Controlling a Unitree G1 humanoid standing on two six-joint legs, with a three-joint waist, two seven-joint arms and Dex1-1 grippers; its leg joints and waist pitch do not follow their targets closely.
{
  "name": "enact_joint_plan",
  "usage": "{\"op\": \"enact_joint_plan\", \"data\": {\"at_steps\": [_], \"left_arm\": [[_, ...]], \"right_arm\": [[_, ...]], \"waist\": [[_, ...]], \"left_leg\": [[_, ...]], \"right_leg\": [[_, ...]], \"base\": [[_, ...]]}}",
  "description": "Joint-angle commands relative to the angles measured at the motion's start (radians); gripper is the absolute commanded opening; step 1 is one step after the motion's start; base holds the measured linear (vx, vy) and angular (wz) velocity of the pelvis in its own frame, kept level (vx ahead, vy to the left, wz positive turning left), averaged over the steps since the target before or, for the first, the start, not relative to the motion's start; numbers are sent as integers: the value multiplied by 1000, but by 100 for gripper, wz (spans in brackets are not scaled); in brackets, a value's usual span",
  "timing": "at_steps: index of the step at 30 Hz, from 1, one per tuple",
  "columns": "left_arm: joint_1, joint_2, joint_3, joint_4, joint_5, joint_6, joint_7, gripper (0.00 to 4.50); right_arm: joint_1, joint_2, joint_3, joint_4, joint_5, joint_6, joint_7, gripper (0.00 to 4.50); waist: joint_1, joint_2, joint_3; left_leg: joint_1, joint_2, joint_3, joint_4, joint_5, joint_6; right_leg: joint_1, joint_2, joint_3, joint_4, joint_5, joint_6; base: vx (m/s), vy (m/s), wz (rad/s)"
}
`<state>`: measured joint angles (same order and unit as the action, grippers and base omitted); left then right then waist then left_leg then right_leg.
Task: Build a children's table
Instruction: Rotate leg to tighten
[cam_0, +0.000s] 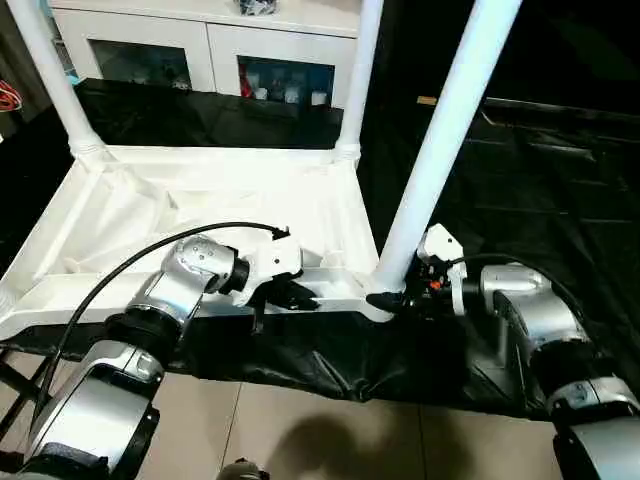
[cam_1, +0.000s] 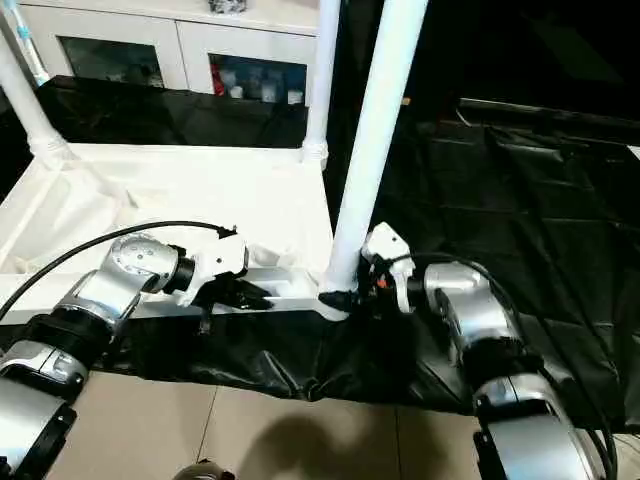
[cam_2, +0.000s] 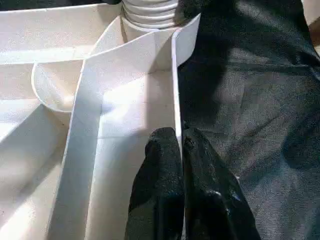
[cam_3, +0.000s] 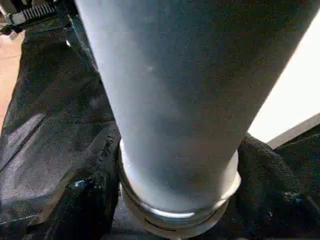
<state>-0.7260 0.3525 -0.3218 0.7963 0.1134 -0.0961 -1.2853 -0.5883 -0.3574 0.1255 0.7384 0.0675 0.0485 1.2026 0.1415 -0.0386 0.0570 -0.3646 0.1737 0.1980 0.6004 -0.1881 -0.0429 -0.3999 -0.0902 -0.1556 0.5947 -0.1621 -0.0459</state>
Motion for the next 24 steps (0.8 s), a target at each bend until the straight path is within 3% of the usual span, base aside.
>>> {"op": "enact_joint_plan", "data": {"at_steps": [1, 4, 5, 6, 8, 9, 11, 12, 13, 14, 15, 16, 17, 18, 19, 20, 21, 22, 23, 24], "left_arm": [[-9, -42, -27, -4, 7, -1, 17, 0], [-21, -68, -17, 19, 23, 20, 99, 0], [-35, -101, -1, 41, 24, 49, 170, 0], [-40, -115, 5, 47, 22, 61, 193, 0], [-56, -150, 11, 64, 29, 89, 254, 0], [-60, -158, 12, 68, 31, 95, 269, 0], [-78, -203, 17, 91, 41, 125, 348, 0], [-85, -221, 19, 100, 45, 138, 382, 0], [-85, -221, 19, 100, 45, 138, 382, 0], [-99, -264, 24, 117, 53, 166, 456, 0], [-102, -280, 26, 121, 56, 173, 481, 0], [-105, -295, 28, 125, 59, 179, 504, 0], [-107, -304, 30, 128, 61, 182, 518, 0], [-109, -310, 29, 131, 64, 182, 525, 0], [-110, -315, 28, 133, 66, 182, 531, 0], [-109, -329, 20, 134, 76, 178, 541, 0], [-107, -330, 12, 132, 82, 170, 538, 0], [-106, -329, 6, 132, 85, 164, 536, 0], [-103, -324, -1, 130, 89, 152, 528, 0], [-100, -317, -6, 128, 93, 142, 514, 0]], "right_arm": [[24, 37, 22, -30, 13, 33, -10, 277], [23, 68, -5, -8, 17, 40, -91, 277], [13, 100, -28, 34, 6, 31, -195, 277], [8, 113, -37, 52, 0, 24, -241, 276], [-6, 150, -59, 99, -10, 28, -359, 276], [-9, 159, -64, 109, -11, 31, -386, 276], [-24, 209, -91, 142, -2, 47, -493, 276], [-34, 228, -101, 160, -2, 52, -545, 276], [-34, 228, -101, 160, -2, 52, -545, 276], [-58, 270, -113, 202, -14, 57, -670, 276], [-69, 286, -120, 222, -16, 56, -713, 276], [-80, 302, -127, 239, -12, 55, -737, 276], [-87, 313, -132, 250, -8, 55, -748, 276], [-92, 321, -138, 257, -6, 48, -756, 276], [-96, 328, -142, 263, -5, 43, -761, 276], [-111, 355, -163, 280, 10, 16, -774, 332], [-117, 363, -171, 289, 14, 8, -781, 345], [-121, 367, -176, 293, 16, 6, -784, 345], [-123, 367, -179, 294, 20, 6, -778, 352], [-128, 365, -184, 298, 25, 4, -774, 352]], "waist": [[-2, 11, -70], [-4, 10, -64], [-8, 7, -60], [-13, 8, -53], [-24, 6, -46], [-32, 7, -49], [-46, 22, -49], [-58, 26, -47], [-65, 26, -46], [-69, 33, -44], [-79, 34, -40], [-82, 34, -38], [-81, 37, -38], [-81, 32, -37], [-82, 27, -37], [-86, 17, -33], [-89, 22, -32], [-94, 23, -34], [-95, 42, -37], [-89, 53, -41]], "left_leg": [[17, 88, -40, -76, -239, 17], [22, 87, -42, -79, -275, 5], [26, 84, -43, -79, -300, -1], [38, 81, -43, -76, -335, -11], [56, 74, -51, -68, -402, -25], [58, 73, -57, -66, -421, -29], [61, 88, -64, -76, -469, -30], [65, 97, -71, -82, -533, -42], [62, 101, -75, -88, -565, -48], [61, 106, -78, -95, -611, -58], [68, 109, -79, -102, -663, -70], [60, 110, -82, -109, -685, -74], [52, 113, -79, -120, -720, -81], [63, 101, -73, -114, -717, -86], [74, 89, -71, -99, -694, -83], [99, 64, -65, -56, -610, -62], [100, 57, -62, -38, -538, -40], [87, 65, -66, -45, -532, -35], [62, 103, -83, -83, -612, -38], [21, 146, -96, -156, -716, -58]], "right_leg": [[54, -107, 85, -80, -320, -151], [50, -110, 83, -90, -388, -136], [48, -111, 81, -101, -459, -114], [37, -114, 77, -117, -550, -92], [33, -117, 54, -144, -699, -36], [39, -118, 41, -154, -722, -6], [45, -114, 27, -160, -672, -5], [51, -110, 13, -160, -644, -2], [54, -108, 11, -156, -635, 1], [59, -106, 14, -148, -620, 1], [58, -103, 11, -139, -604, -9], [66, -102, 12, -132, -599, -8], [70, -100, 23, -115, -593, -11], [57, -106, 32, -125, -613, -20], [44, -118, 29, -145, -661, -15], [24, -136, 0, -200, -779, 18], [33, -139, -29, -222, -825, 50], [49, -133, -40, -218, -811, 67], [79, -116, -34, -173, -697, 63], [112, -87, 23, -56, -475, 15]], "base": [[0, 0, 0], [0, 0, 0], [0, 0, 0], [0, 0, 0], [0, 0, 0], [0, 0, 0], [0, 0, 0], [0, 0, 0], [0, 0, 0], [0, 0, 0], [0, 0, 0], [0, 0, 0], [0, 0, 0], [0, 0, 0], [0, 0, 0], [0, 0, 0], [0, 0, 0], [60, 27, -7], [60, 27, -7], [0, 0, 0]]}}
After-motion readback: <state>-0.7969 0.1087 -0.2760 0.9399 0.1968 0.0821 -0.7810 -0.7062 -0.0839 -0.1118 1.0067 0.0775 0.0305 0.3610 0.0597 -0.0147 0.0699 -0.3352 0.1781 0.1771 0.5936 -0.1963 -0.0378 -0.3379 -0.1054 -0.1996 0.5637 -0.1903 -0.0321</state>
